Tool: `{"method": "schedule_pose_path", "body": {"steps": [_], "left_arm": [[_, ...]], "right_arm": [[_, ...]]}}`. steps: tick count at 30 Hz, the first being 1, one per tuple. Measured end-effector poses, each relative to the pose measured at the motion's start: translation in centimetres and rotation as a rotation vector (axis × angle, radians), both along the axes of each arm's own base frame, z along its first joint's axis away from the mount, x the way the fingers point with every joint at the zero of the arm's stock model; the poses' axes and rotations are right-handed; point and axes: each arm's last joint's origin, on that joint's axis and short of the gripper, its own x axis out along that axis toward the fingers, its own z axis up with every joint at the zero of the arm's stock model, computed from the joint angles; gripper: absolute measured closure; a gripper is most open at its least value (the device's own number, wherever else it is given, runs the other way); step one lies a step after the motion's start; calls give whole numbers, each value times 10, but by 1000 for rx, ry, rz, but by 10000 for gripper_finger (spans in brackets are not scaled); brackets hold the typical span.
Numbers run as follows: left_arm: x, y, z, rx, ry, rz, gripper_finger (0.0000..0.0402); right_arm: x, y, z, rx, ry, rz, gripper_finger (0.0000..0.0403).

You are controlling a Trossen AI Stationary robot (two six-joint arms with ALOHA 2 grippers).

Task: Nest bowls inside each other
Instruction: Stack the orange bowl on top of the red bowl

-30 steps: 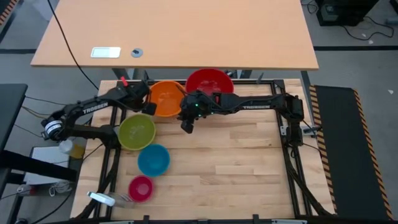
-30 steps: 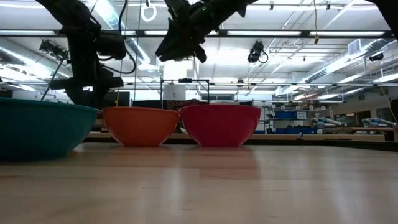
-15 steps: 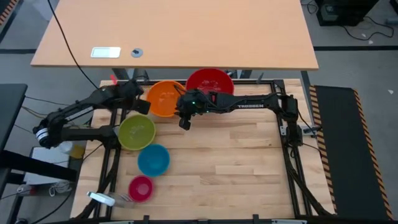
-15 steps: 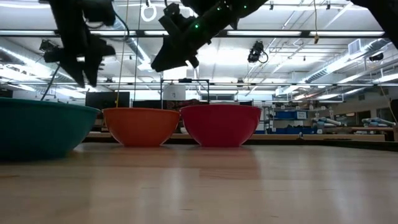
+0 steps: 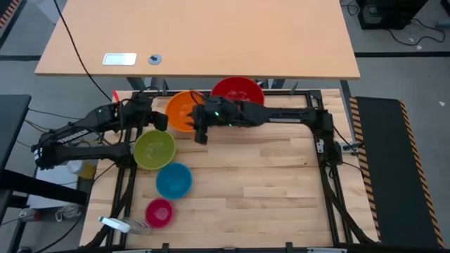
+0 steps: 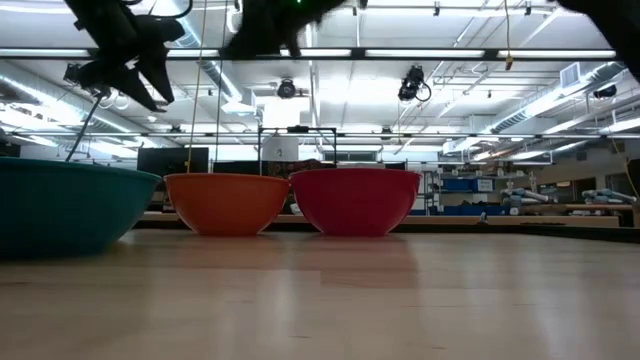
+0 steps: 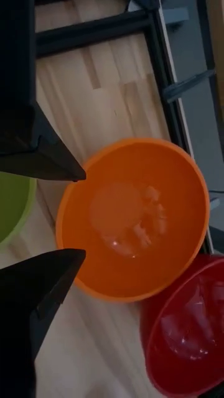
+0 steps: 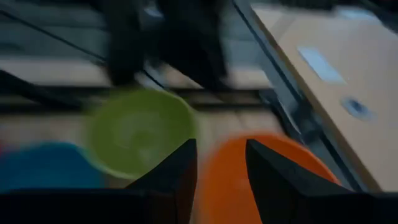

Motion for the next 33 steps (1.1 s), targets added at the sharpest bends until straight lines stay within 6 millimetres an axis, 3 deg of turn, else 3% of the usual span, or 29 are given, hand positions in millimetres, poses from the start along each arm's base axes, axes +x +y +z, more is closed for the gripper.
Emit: {"method": "schedule_pose_path", "body": {"steps": [3,9,12,21,27,33], "left_arm": [[4,-3,3,24,-34,-28,209],[4,-14,6,168,-53,-112,209],[-1,-19,-4,178,-66,-133,209],[-9,-26,-11,167,-167,-132,209],[-9,-26,-12,171,-160,-137,209],[-8,-26,-11,155,-179,-133,209]], "right_arm": [[6,-21,-24,12,68,-5,256],[17,-42,-74,64,193,75,255],[18,-48,-82,36,225,125,245],[11,-43,-93,-98,368,232,171],[22,-44,-137,-129,441,249,177],[28,-44,-156,-209,483,244,204]]}}
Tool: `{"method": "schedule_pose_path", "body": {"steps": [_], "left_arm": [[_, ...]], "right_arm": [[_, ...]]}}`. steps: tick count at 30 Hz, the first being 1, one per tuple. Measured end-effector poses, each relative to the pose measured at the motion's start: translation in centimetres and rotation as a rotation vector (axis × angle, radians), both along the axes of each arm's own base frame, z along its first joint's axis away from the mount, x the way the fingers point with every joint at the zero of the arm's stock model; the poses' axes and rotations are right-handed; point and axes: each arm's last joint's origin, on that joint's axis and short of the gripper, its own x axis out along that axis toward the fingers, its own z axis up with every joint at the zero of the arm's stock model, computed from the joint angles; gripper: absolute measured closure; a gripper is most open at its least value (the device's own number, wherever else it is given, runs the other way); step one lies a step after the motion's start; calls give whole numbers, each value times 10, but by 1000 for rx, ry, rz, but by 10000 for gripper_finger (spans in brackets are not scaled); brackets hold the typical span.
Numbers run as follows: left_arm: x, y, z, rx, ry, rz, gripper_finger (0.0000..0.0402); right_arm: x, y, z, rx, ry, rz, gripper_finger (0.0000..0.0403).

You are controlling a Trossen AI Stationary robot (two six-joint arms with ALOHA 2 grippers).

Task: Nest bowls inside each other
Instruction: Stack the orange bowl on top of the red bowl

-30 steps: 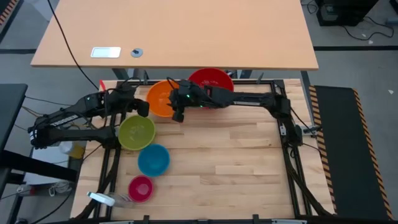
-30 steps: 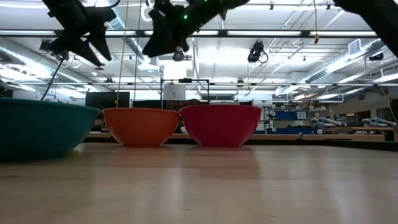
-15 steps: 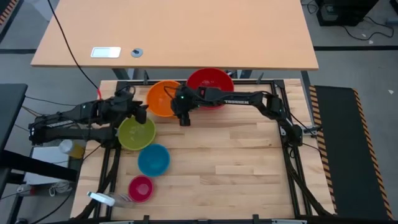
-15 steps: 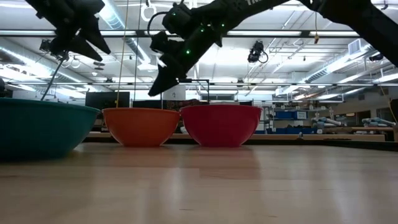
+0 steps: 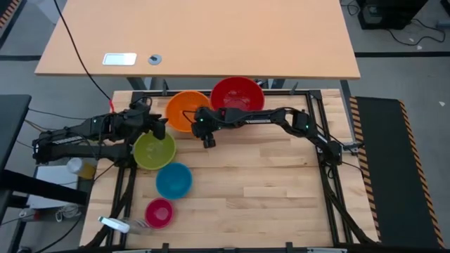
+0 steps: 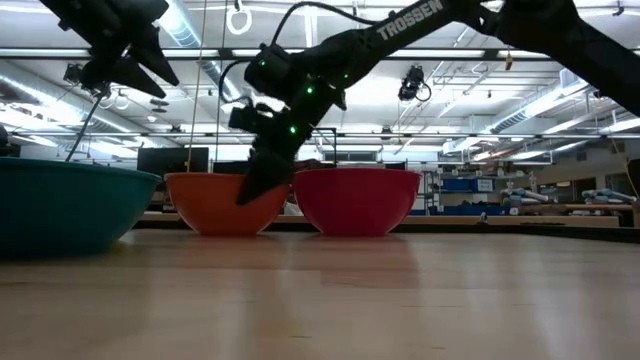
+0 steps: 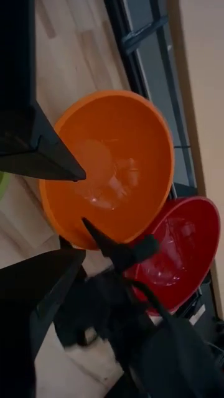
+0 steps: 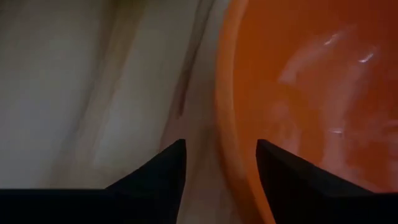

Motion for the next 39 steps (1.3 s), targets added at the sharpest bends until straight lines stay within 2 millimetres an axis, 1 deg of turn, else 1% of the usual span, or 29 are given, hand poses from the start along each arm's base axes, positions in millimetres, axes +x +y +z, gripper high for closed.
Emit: {"method": "schedule_pose_path", "body": {"steps": [2,6,12,17,20,24,27,30,33,37,39], "left_arm": [[1,0,0,-16,-15,-10,209],[2,-2,1,-42,-41,-39,209],[4,-1,5,-33,-79,-50,209],[5,-1,7,-16,-99,-58,209],[5,-1,7,-14,-96,-59,209],[5,-1,7,-14,-95,-59,209],[4,-1,8,-12,-103,-59,209],[2,-2,12,-3,-148,-60,209],[-2,-2,16,22,-190,-52,209],[-4,-2,22,79,-221,-54,209],[-3,-2,25,102,-235,-62,209]], "right_arm": [[0,0,-8,-8,28,5,215],[-1,4,-10,-37,64,48,250],[0,13,-9,-116,89,84,324],[0,17,-7,-124,103,86,383],[3,19,-1,-127,93,93,384],[6,20,7,-148,76,108,368],[10,24,21,-189,46,112,367],[13,31,44,-200,11,104,375],[12,31,69,-188,-29,50,379],[4,28,99,-224,-42,-72,376],[-2,28,110,-225,-25,-126,375]]}}
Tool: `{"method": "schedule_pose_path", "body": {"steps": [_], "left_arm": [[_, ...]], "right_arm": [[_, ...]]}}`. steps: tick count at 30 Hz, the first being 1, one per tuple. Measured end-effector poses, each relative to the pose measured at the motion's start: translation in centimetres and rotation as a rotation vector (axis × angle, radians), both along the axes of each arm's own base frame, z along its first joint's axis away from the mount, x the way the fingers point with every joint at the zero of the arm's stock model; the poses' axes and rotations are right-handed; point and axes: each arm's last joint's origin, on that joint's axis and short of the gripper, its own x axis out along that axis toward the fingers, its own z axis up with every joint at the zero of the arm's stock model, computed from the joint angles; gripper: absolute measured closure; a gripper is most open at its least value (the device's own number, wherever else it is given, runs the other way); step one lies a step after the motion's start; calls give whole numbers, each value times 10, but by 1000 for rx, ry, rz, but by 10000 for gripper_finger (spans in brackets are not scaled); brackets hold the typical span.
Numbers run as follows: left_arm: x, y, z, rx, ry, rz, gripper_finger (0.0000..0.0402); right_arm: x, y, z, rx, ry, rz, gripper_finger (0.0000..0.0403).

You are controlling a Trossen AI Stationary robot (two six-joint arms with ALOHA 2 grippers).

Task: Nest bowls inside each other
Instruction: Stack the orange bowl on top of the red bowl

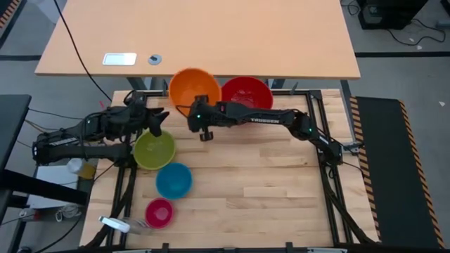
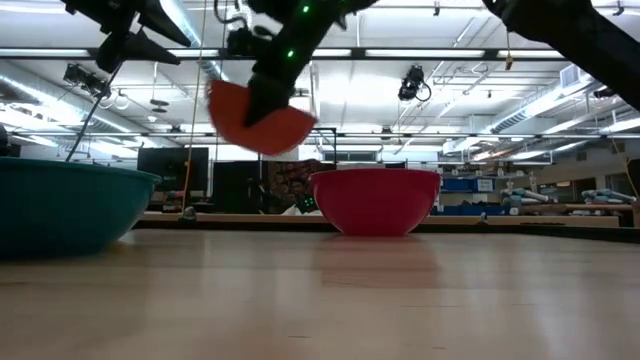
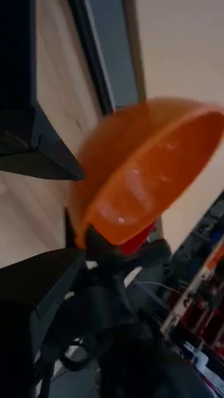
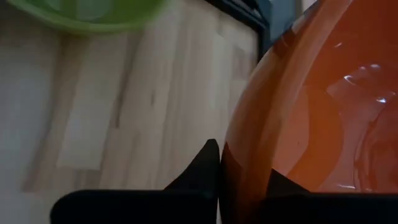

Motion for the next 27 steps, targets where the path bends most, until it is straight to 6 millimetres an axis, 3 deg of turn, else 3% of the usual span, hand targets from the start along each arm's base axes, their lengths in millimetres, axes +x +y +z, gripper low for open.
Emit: {"method": "schedule_pose_path", "body": {"steps": [5,13,20,27], "left_arm": [[8,2,-1,22,34,-7,209],[26,5,-8,24,94,-11,209],[30,6,-6,32,78,-10,209],[30,6,-6,11,62,-5,209]], "right_arm": [[-26,-1,17,110,61,-195,375],[-70,-39,25,190,210,-496,375],[-80,-74,-13,342,284,-548,374],[-89,-78,-56,386,412,-568,374]]}}
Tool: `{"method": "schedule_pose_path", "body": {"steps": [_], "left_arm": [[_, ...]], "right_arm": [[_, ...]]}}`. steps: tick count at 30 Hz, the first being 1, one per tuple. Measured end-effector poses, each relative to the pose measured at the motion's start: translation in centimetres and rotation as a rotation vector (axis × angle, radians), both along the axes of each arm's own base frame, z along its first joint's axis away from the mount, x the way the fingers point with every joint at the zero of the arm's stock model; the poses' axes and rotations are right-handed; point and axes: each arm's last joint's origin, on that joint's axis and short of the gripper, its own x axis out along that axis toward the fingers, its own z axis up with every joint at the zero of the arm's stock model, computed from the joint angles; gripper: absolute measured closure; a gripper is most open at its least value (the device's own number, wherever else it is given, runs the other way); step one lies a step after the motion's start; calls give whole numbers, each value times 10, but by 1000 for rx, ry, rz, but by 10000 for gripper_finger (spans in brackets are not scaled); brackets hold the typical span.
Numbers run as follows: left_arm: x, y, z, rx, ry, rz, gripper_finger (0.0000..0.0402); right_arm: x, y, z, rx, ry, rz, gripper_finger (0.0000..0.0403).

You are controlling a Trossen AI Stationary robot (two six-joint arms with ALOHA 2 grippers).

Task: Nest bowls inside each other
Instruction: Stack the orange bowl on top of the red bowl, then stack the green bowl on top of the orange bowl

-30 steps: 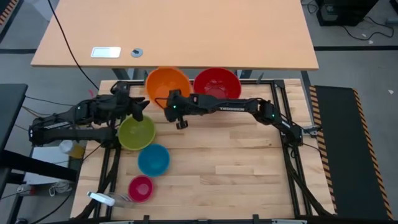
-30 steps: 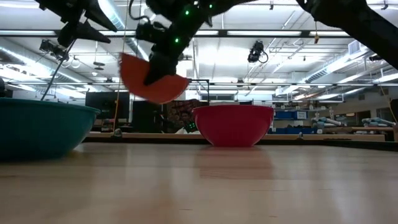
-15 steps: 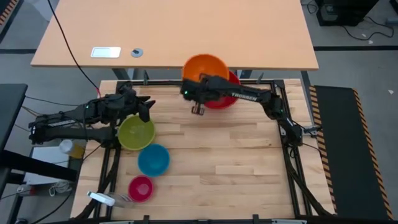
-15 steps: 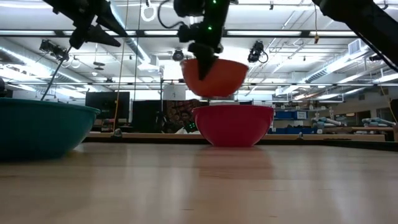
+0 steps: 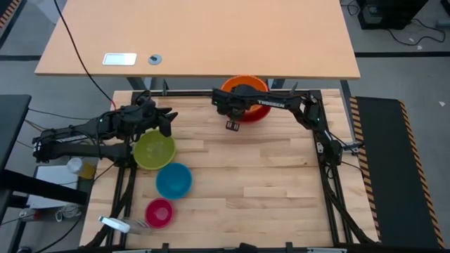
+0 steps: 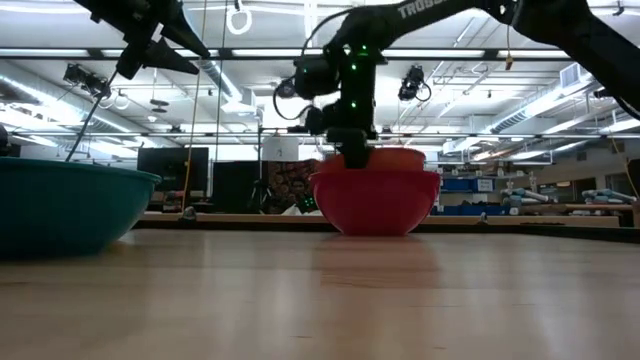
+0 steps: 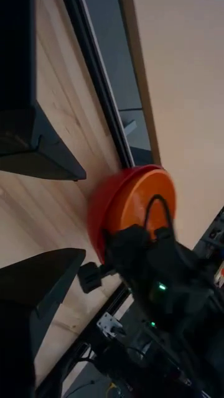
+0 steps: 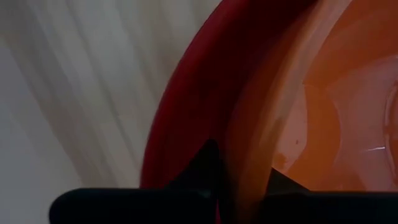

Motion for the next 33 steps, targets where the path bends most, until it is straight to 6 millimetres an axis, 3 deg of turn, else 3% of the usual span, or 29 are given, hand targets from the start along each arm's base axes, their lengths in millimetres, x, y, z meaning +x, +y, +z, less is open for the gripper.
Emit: {"method": "schedule_pose_path", "body": {"steps": [6,14,17,22,28,33], "left_arm": [[1,-1,-1,-20,0,-51,209],[0,-2,-4,-33,33,-66,209],[0,-2,-4,-49,32,-67,209],[-3,1,-11,-182,42,-95,209],[-3,4,-29,-313,216,-110,209],[3,5,-43,-407,338,-158,209]], "right_arm": [[-4,-1,-15,94,-11,-55,346],[-14,-10,-9,172,19,-88,241],[-17,-11,6,174,22,-96,210],[-24,-3,52,135,-102,-122,179],[-20,30,94,50,-302,-54,171],[-1,62,107,40,-471,30,171]]}}
